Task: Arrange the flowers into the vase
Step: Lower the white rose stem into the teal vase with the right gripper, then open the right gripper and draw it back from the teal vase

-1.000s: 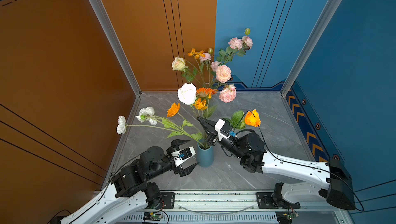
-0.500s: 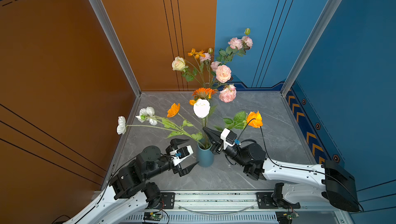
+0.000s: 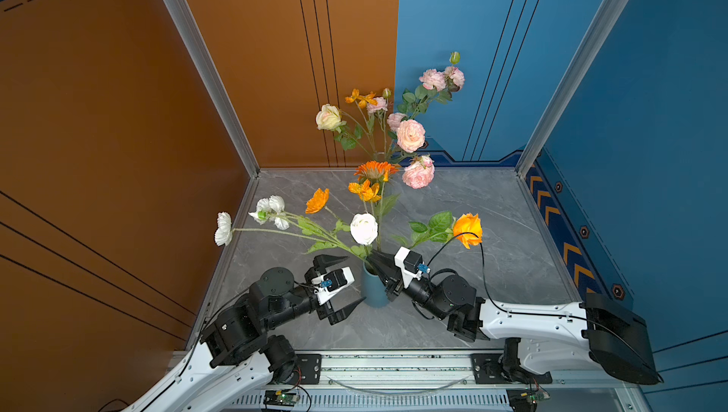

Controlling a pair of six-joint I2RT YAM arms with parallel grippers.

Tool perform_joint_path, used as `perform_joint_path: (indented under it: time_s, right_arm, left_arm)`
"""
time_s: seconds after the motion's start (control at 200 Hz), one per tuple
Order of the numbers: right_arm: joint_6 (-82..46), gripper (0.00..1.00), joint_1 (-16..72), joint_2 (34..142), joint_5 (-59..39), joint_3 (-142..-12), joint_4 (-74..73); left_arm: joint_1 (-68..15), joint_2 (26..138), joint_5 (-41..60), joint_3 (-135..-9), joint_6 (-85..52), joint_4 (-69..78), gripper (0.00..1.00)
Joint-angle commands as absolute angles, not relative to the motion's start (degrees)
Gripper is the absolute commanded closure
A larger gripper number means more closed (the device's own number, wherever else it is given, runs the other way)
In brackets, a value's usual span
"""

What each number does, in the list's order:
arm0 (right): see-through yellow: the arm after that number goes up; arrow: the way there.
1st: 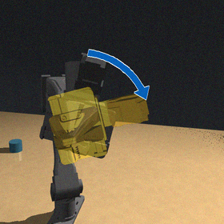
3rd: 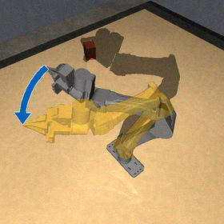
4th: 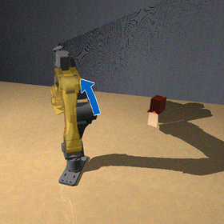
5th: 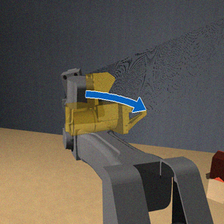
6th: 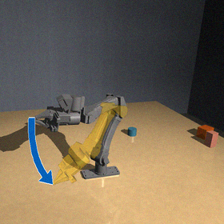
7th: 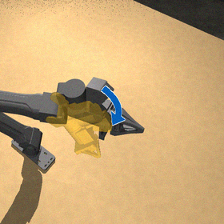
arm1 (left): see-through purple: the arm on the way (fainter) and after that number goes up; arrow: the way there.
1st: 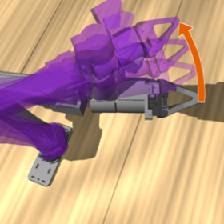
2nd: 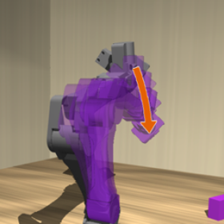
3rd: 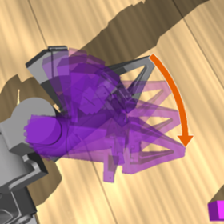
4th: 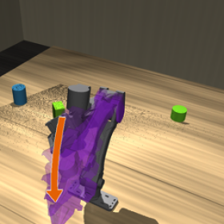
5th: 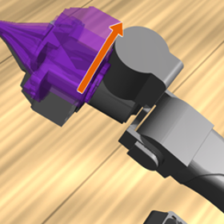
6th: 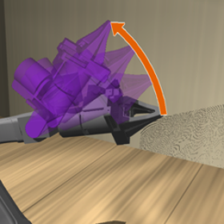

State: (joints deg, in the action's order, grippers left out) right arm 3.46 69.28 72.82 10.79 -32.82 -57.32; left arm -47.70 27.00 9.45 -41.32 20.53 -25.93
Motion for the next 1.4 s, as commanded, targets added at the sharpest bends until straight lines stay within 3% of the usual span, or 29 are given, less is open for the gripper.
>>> perform_joint_path:
  time_s: [0.0,0.14,0.24,0.34,0.456,0.746,1.071,1.266,1.397]
  right_arm:
    - [0.57,0.62,69.78,69.94,12.38,-32.81,-50.39]
    - [-0.79,0.49,71.17,65.99,15.06,-32.24,-43.39]
    - [-2.30,0.31,72.04,63.33,17.34,-31.66,-38.53]
    - [-3.88,0.21,72.48,60.35,17.47,-32.51,-29.40]
    - [-5.07,0.00,73.67,58.08,16.72,-32.18,-23.13]
    - [-2.71,0.00,77.18,56.84,16.25,-39.40,-8.46]
    - [0.01,0.00,86.13,51.09,30.96,-49.55,10.98]
    - [3.81,0.00,82.14,47.84,24.89,-59.99,16.85]
    - [5.08,0.00,82.74,45.38,26.27,-64.41,19.27]
  left_arm:
    - [-46.48,26.88,11.51,-41.09,19.64,-23.80,0.02]
    - [-45.96,26.87,12.24,-41.00,19.40,-23.60,0.02]
    - [-45.88,26.94,12.37,-41.03,19.42,-23.53,0.02]
    - [-45.74,26.98,12.64,-40.96,19.33,-23.47,0.02]
    - [-45.57,26.99,12.76,-40.96,19.34,-23.47,0.02]
    - [-44.48,27.75,14.07,-41.18,19.08,-23.30,0.02]
    - [-44.21,26.96,15.11,-41.23,18.85,-23.28,0.02]
    - [-44.20,26.52,15.82,-41.22,18.63,-23.29,0.02]
    - [-44.19,25.76,15.66,-41.08,18.56,-23.22,0.02]
